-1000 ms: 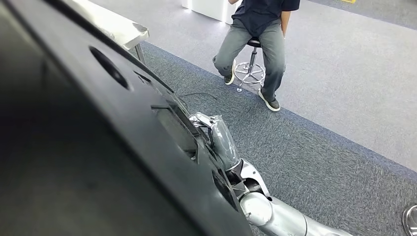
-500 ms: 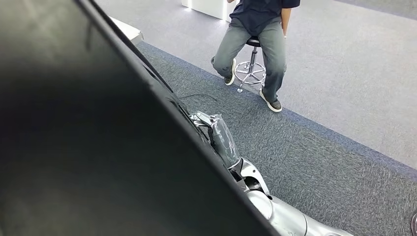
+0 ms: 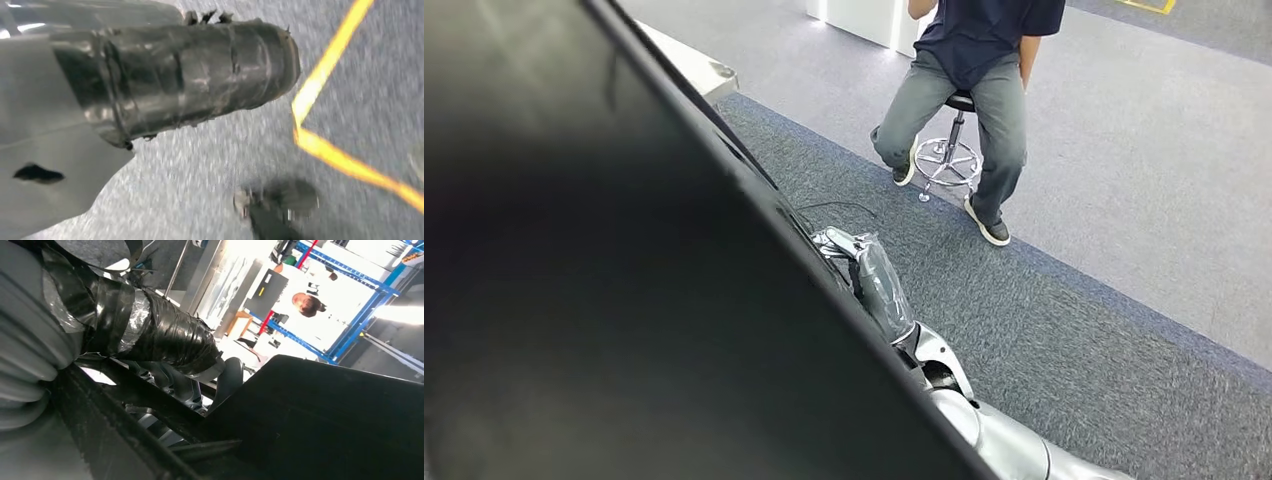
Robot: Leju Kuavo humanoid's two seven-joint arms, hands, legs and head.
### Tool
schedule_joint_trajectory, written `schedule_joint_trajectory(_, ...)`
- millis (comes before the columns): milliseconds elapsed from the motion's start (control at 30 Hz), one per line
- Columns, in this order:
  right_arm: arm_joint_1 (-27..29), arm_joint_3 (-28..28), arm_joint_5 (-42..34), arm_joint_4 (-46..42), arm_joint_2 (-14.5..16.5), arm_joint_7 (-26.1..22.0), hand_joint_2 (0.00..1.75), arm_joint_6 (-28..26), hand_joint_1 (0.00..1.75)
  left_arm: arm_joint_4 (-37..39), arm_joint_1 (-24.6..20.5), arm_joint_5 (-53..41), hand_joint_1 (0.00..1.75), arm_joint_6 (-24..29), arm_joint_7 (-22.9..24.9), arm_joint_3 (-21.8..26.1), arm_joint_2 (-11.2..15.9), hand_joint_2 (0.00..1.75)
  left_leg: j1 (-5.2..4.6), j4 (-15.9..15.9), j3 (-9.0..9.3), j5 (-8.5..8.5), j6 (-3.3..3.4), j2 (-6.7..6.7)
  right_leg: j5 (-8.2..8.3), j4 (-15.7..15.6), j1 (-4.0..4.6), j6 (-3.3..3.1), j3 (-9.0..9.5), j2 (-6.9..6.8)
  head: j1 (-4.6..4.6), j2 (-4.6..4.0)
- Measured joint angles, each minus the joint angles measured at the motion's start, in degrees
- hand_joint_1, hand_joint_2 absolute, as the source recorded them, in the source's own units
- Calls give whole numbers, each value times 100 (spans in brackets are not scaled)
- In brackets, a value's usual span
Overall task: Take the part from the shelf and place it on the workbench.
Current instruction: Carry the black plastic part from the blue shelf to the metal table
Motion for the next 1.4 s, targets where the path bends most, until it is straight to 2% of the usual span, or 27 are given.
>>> schedule_joint_trajectory(67,-2,0,0,4,0,-1,175,1,175,0,5,0,0,-1,-1,0,-6,0,1,16,136,-125,-41,-14,528,-704,11,-29,151,-1,3,0)
schedule_joint_trajectory(133,-5,-1,-1,12,0,-4,175,3,175,0,-10,1,0,1,-1,0,-11,0,-3,26,188,-217,-111,-24,751,-1090,40,-87,253,0,5,0)
schedule_joint_trajectory(267,-4,-2,-11,19,2,-2,175,3,175,0,-12,10,0,7,-1,0,-7,0,-2,177,188,-296,-221,-10,720,-1184,34,-229,389,8,3,0)
schedule_joint_trajectory(333,-13,-2,28,18,6,4,175,-8,175,0,-15,16,0,9,-2,0,-4,0,17,671,-88,-424,-269,9,669,-1225,17,-274,504,-9,-6,0)
schedule_joint_trajectory(400,-15,-2,97,20,10,21,175,-25,175,0,-9,25,0,10,-2,0,-7,0,41,1312,-546,-638,-319,20,597,-1233,21,-295,588,-38,-9,0)
schedule_joint_trajectory(433,-13,-2,130,22,10,29,175,-30,175,0,0,31,0,12,-1,0,-8,0,49,1487,-728,-702,-336,24,553,-1233,23,-296,638,-53,-9,0)
schedule_joint_trajectory(467,-10,-2,154,25,11,39,175,-33,175,0,12,36,0,15,-1,0,-10,0,53,1494,-832,-676,-341,30,502,-1233,25,-295,701,-69,-9,0)
schedule_joint_trajectory(500,-10,-2,172,26,13,48,175,-36,175,0,22,40,0,20,0,0,-11,0,55,1313,-842,-529,-330,42,446,-1234,26,-289,778,-90,-9,0)
schedule_joint_trajectory(567,-10,-2,189,29,15,60,175,-40,175,0,36,49,0,26,1,-1,-11,0,36,655,-714,19,-276,163,325,-1237,33,-263,948,-154,-5,0)
schedule_joint_trajectory(633,-10,-2,192,33,16,65,175,-44,175,0,28,52,0,27,1,-2,-8,0,-31,226,-618,325,-210,306,224,-1247,46,-202,1046,-225,6,0)
schedule_joint_trajectory(700,-8,-2,178,36,17,78,175,-44,175,0,18,54,0,28,8,-1,-3,0,-82,160,-574,330,-146,282,148,-1266,52,-122,1097,-304,28,0)
schedule_joint_trajectory(767,-16,-3,147,31,17,89,175,-33,175,0,14,55,0,29,23,0,-1,0,-59,95,-470,363,-83,169,59,-1254,35,-57,1156,-315,55,0)
schedule_joint_trajectory(800,-29,-4,133,29,17,90,175,-25,175,0,6,54,0,30,32,0,-1,0,-48,58,-422,355,-47,119,-20,-1130,30,-33,1117,-260,73,0)
schedule_joint_trajectory(833,-39,-4,118,27,17,91,175,-14,175,0,-3,52,0,30,39,0,-1,0,-33,32,-377,343,-13,72,-126,-864,19,-18,979,-181,92,0)
schedule_joint_trajectory(900,-36,-9,87,27,12,96,175,6,175,0,-13,49,0,34,52,0,3,0,-35,21,-326,287,38,-32,-344,-86,14,9,483,-63,131,0)
schedule_joint_trajectory(933,-23,-15,73,27,8,98,175,18,175,0,-13,47,0,37,57,0,4,0,-37,23,-296,254,44,-95,-367,215,13,22,235,-46,143,0)
schedule_joint_trajectory(967,-10,-26,62,27,5,100,175,31,175,0,-10,46,0,40,61,0,4,0,-40,25,-256,218,42,-165,-272,322,14,28,71,-37,149,0)
schedule_joint_trajectory(1000,-3,-38,54,27,3,101,175,44,175,0,-7,44,0,42,65,0,4,0,-41,30,-207,179,36,-240,-58,205,15,26,13,-22,151,0)
schedule_joint_trajectory(1067,-4,-61,28,27,1,98,175,62,175,0,2,36,0,43,73,0,-7,0,-33,37,-108,95,15,-383,503,-463,16,-4,155,108,157,0)
schedule_joint_trajectory(1100,-4,-67,12,28,1,96,175,69,175,0,-2,32,0,44,78,0,-16,0,-31,49,-81,58,-6,-449,691,-792,12,-26,266,232,147,0)
schedule_joint_trajectory(1133,-6,-71,-3,28,1,92,175,78,175,0,-7,27,0,45,85,0,-26,0,-17,58,-81,35,-33,-507,762,-1021,12,-51,355,331,139,0)
schedule_joint_trajectory(1167,-7,-73,-16,28,1,90,175,85,175,0,-10,22,0,46,92,0,-33,0,3,57,-98,22,-62,-562,745,-1132,16,-75,408,400,129,0)
schedule_joint_trajectory(1233,-15,-79,-30,27,1,87,175,93,175,0,-2,12,0,47,103,0,-32,0,32,38,-117,8,-132,-644,691,-1254,14,-128,479,340,132,0)
schedule_joint_trajectory(1267,-15,-81,-33,27,2,87,175,95,175,0,9,8,0,48,106,0,-29,0,24,55,-120,-16,-165,-582,687,-1306,5,-155,529,287,131,0)
schedule_joint_trajectory(1333,-21,-86,-33,27,2,84,175,96,175,0,12,4,0,50,109,0,-26,0,5,374,-278,-165,-230,-297,667,-1412,-17,-212,664,148,109,0)
schedule_joint_trajectory(1367,-20,-89,-33,27,2,84,175,97,175,0,5,2,0,51,109,0,-30,0,11,696,-458,-276,-261,-145,637,-1439,-13,-230,726,71,95,0)
schedule_joint_trajectory(1400,-18,-92,-33,27,2,83,175,97,175,0,-2,-1,0,51,110,0,-32,0,31,1058,-684,-380,-288,-63,600,-1451,-11,-241,778,-11,87,0)
